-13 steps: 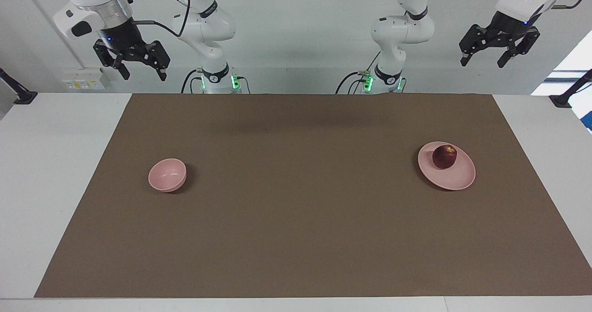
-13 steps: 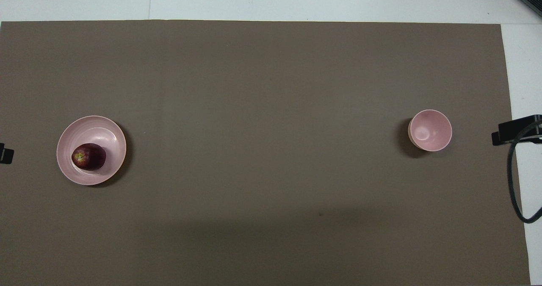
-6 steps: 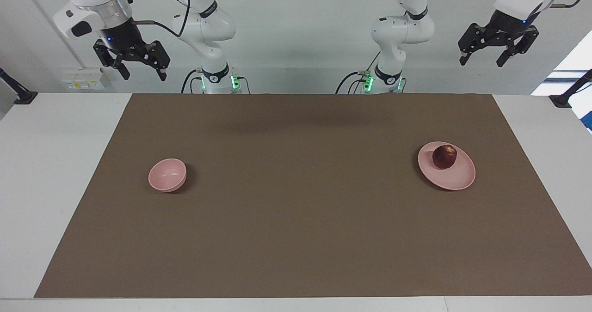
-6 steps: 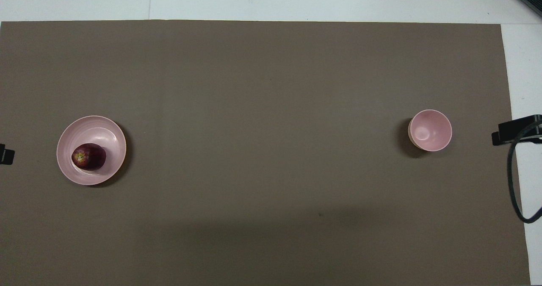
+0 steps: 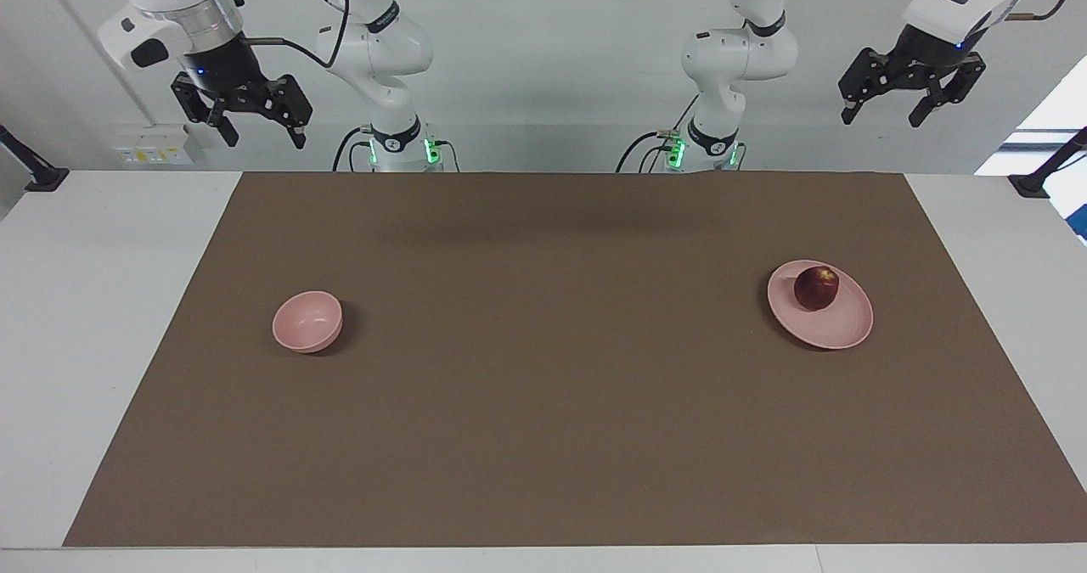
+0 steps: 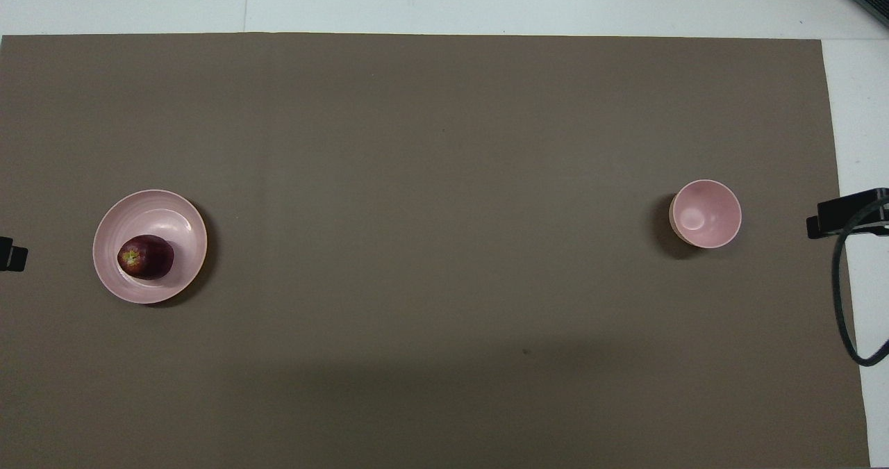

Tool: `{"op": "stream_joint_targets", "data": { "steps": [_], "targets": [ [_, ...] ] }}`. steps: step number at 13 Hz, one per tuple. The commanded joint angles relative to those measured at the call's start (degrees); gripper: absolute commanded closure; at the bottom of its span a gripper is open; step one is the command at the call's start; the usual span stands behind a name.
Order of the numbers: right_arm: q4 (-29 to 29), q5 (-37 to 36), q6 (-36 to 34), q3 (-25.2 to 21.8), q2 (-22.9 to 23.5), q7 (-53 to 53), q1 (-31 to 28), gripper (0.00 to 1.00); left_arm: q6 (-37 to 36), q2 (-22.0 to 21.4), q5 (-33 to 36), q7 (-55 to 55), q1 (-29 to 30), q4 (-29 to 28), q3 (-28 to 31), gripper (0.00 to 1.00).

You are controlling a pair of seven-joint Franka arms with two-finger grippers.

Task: Move apple from plate to bowl

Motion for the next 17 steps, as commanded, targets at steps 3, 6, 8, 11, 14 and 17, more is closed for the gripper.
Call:
{"op": "stream_joint_targets", "data": {
  "steps": [3,6,8,11,14,17],
  "targets": [
    [-1.3,-0.7,1.0,-0.3,-1.1,-0.1,0.1,0.0,9.9,-3.5,0.1,0.1,0.7,-11.6,0.2,0.0],
    [-1.3,-0.7,1.0,-0.3,-1.0,-0.1,0.2,0.0,17.9,-4.0,0.0,0.1,0.7,-19.0,1.8,0.0],
    [-1.3,-0.7,1.0,-0.3,-1.0,-0.1,0.2,0.0,25.8,-3.9,0.0,0.2,0.9,-25.4,2.8,0.0],
    [-1.3,-0.7,1.0,-0.3,-1.0,-0.1,0.2,0.0,39.5,-3.3,0.0,0.3,1.0,-34.2,4.7,0.0],
    [-1.3,-0.7,1.0,-0.3,-1.0,-0.1,0.1,0.0,49.8,-1.8,0.0,2.0,2.0,-40.5,4.8,0.0],
    [-1.3,-0.7,1.0,-0.3,-1.0,-0.1,0.2,0.0,53.8,1.4,-0.5,5.5,3.2,-42.2,4.8,0.0]
  ]
}}
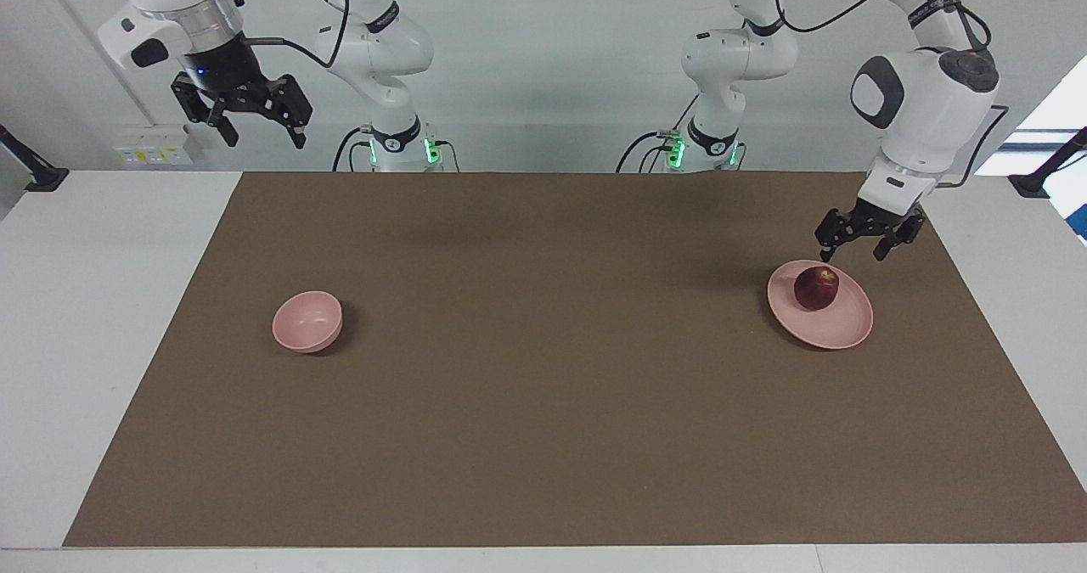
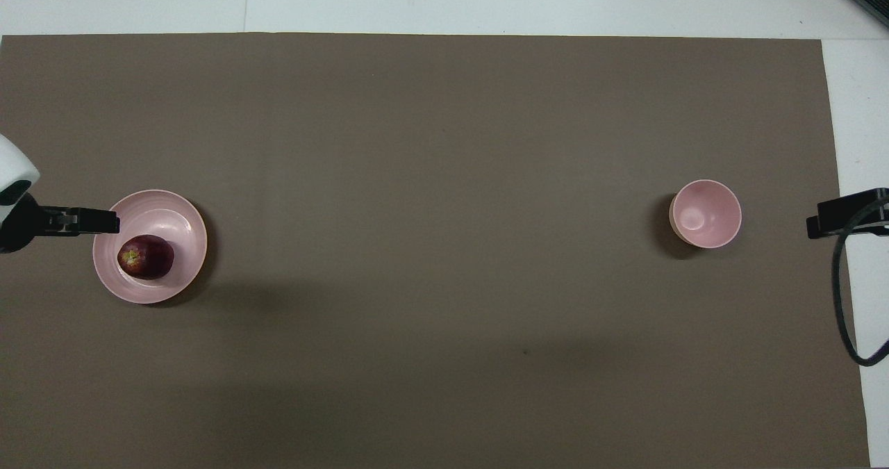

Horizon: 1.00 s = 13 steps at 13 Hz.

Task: Move apple from plate to bowl
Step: 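Reach the left gripper down over the red apple on the plate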

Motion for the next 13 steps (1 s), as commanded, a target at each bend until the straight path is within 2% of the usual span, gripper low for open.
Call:
{"op": "stream_joint_targets", "data": {
  "steps": [1,3,5,13],
  "targets": [
    [-1.2,-0.7,1.0,-0.3,-1.0,-0.1,0.2,0.0,7.0,1.6,-1.2,3.1,1.6,-4.3,-0.5,0.0],
    [-1.3,-0.7,1.0,-0.3,-1.1,-0.1,0.2,0.0,13.1,2.9,-1.4,4.2,1.6,-7.8,-0.5,0.0],
    [-1.3,-0.7,1.0,-0.3,-1.0,-0.1,0.2,0.0,14.9,5.0,-1.4,5.2,2.2,-8.0,-0.5,0.0],
    [-1.3,-0.7,1.0,-0.3,-1.0,-0.1,0.2,0.0,15.0,4.6,-1.5,5.5,2.6,-11.1,-0.5,0.0]
  ]
}}
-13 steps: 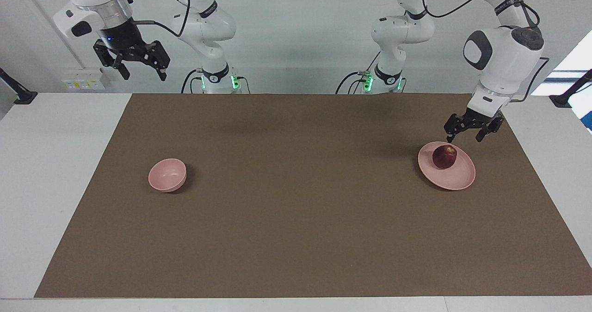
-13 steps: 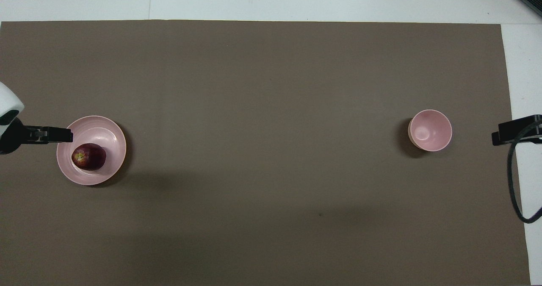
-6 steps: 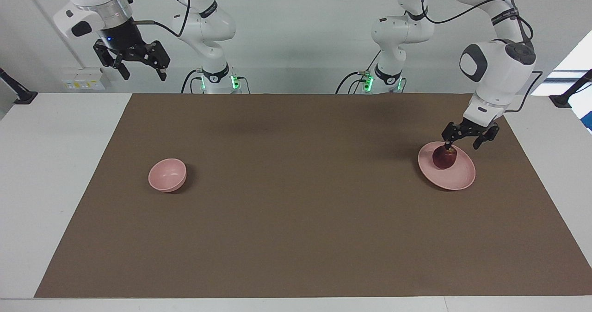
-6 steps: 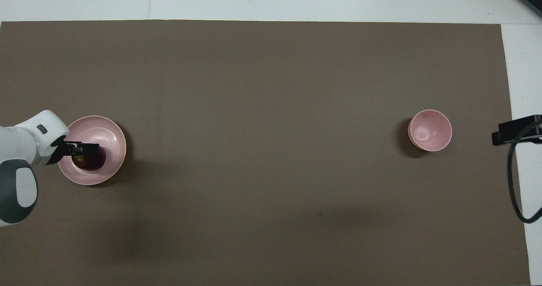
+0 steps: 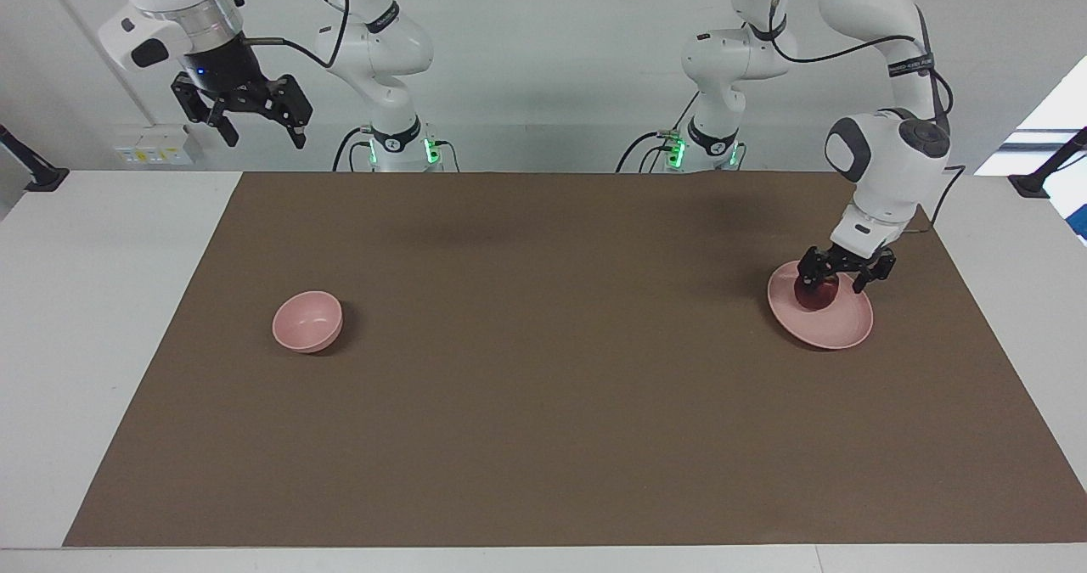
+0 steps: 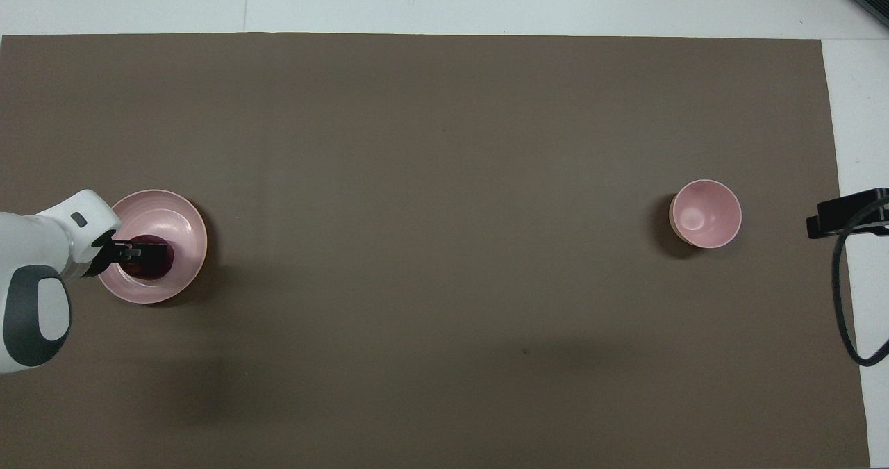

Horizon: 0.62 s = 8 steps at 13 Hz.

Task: Move apple from plate to bowl
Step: 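Reach the left gripper down over the red apple on the plate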

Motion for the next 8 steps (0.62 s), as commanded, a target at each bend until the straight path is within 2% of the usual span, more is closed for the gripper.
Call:
{"op": "stream_joint_targets", "data": {
  "steps": [1,8],
  "targets": [
    [-1.3,-0.7,1.0,-0.3,-1.0,-0.1,0.2,0.0,1.0,-1.9,-0.9,1.4,0.8,-2.6,-0.4,0.0],
    [-1.3,-0.7,1.0,-0.3,-1.1,-0.1,0.1,0.0,-0.9,-2.6,-0.9,1.5,0.6,-3.2,-0.5,0.0]
  ]
}}
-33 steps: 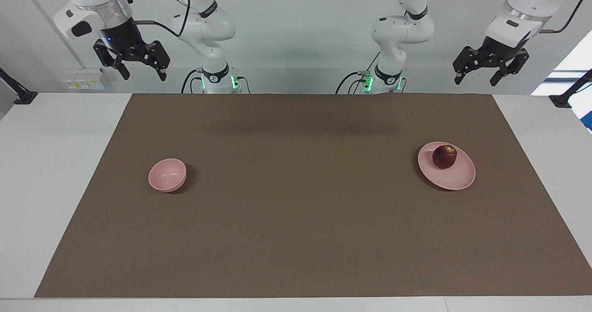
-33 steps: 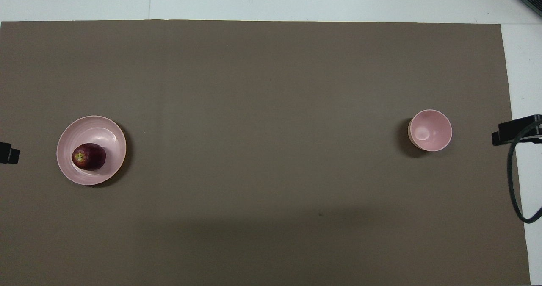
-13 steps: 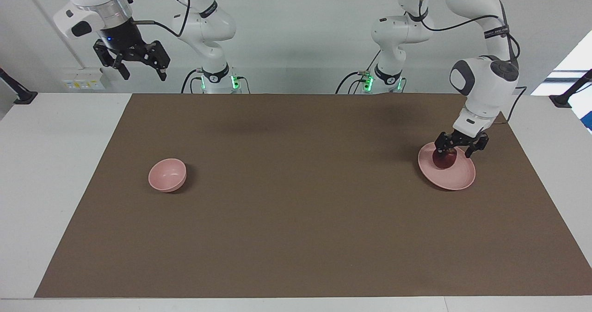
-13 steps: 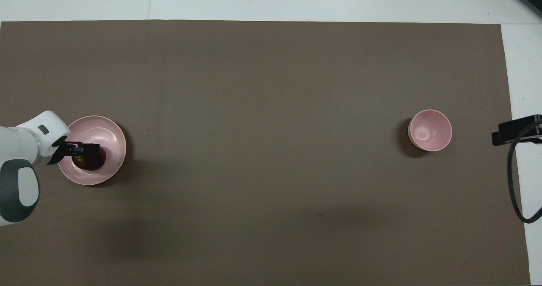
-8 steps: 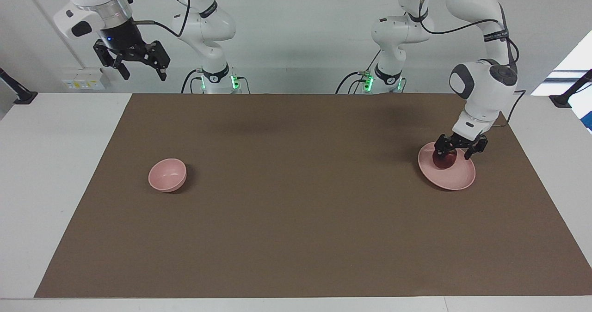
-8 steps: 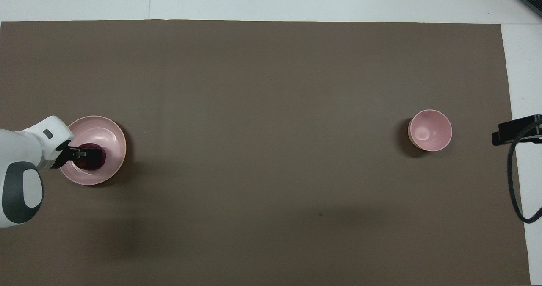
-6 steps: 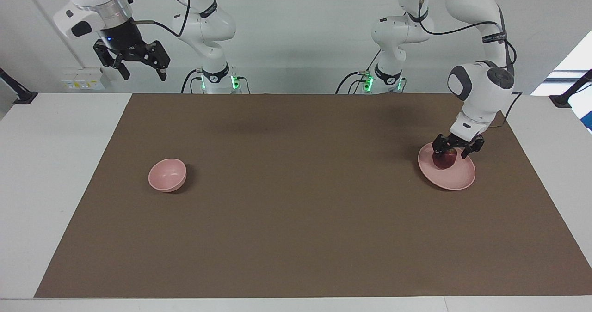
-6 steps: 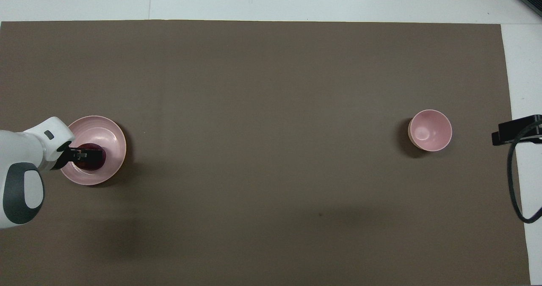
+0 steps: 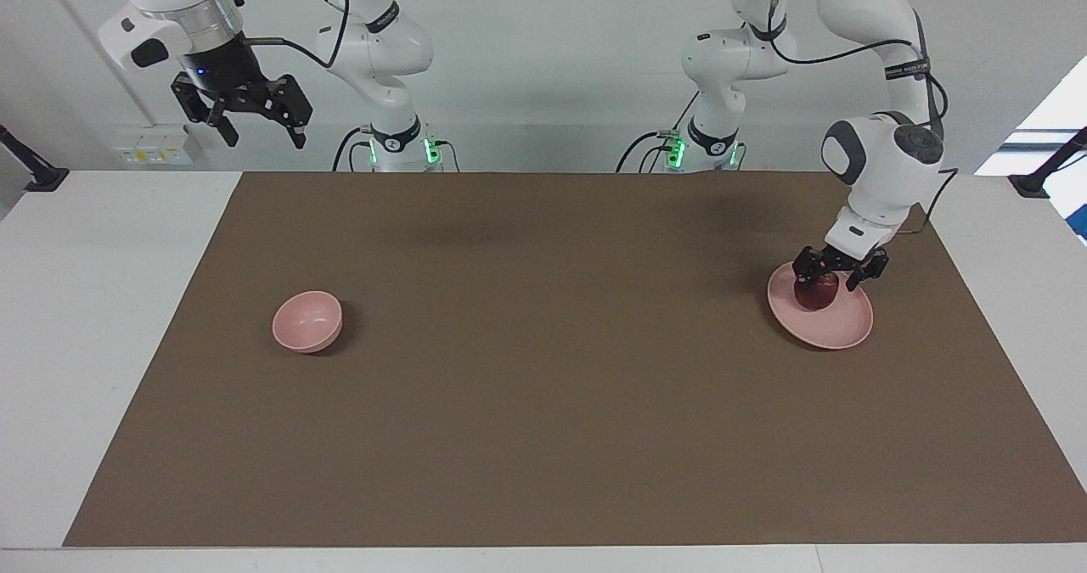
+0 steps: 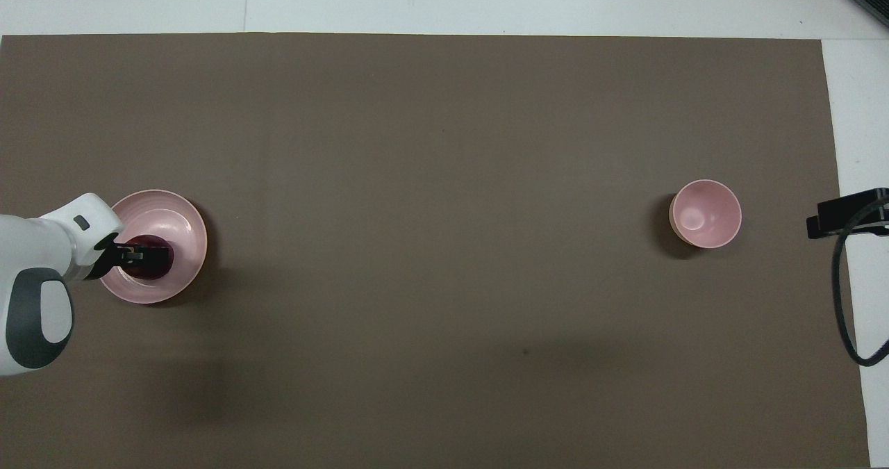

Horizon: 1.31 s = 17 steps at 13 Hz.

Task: Move apple from plate to bowl
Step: 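Reach the left gripper down over the red apple on the plate, then close the left gripper on the red apple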

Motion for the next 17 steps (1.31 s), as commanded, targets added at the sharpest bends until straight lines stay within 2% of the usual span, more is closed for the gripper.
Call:
{"op": "stream_joint_targets", "data": {
  "steps": [1,2,3,5,7,9,10,12,17],
  "targets": [
    [-1.3,-0.7,1.0,-0.3,-1.1,-0.1,0.2,0.0,-0.6,-2.0,-0.9,1.3,0.6,-1.7,-0.4,0.0],
    [-1.3,-0.7,1.0,-0.3,-1.0,-0.1,0.2,0.0,-0.6,-2.0,-0.9,1.3,0.5,-1.6,-0.4,0.0],
    [-1.3,-0.7,1.0,-0.3,-1.0,-0.1,0.2,0.0,-0.5,-1.9,-0.9,1.2,0.3,-1.5,-0.4,0.14],
    [-1.3,-0.7,1.0,-0.3,-1.1,-0.1,0.2,0.0,-0.3,-1.5,-0.8,1.1,0.1,-1.0,-0.4,0.24],
    [-1.3,-0.7,1.0,-0.3,-1.1,-0.1,0.2,0.0,-0.2,-1.3,-0.8,0.9,0.0,-0.6,-0.4,0.57],
    [-1.3,-0.7,1.0,-0.3,-1.0,-0.1,0.2,0.0,-0.1,-1.1,-0.8,1.0,0.0,-0.3,-0.4,0.8],
    [-1.3,-0.7,1.0,-0.3,-1.0,-0.1,0.2,0.0,-0.2,-0.9,-0.8,0.9,-0.1,0.2,-0.4,0.87],
    [-1.3,-0.7,1.0,-0.3,-1.1,-0.1,0.1,0.0,-0.2,-0.8,-0.8,0.8,-0.1,0.4,-0.4,0.98],
    [-1.3,-0.7,1.0,-0.3,-1.0,-0.1,0.2,0.0,-0.1,-0.7,-0.8,1.0,-0.1,0.8,-0.4,1.0]
  ]
}}
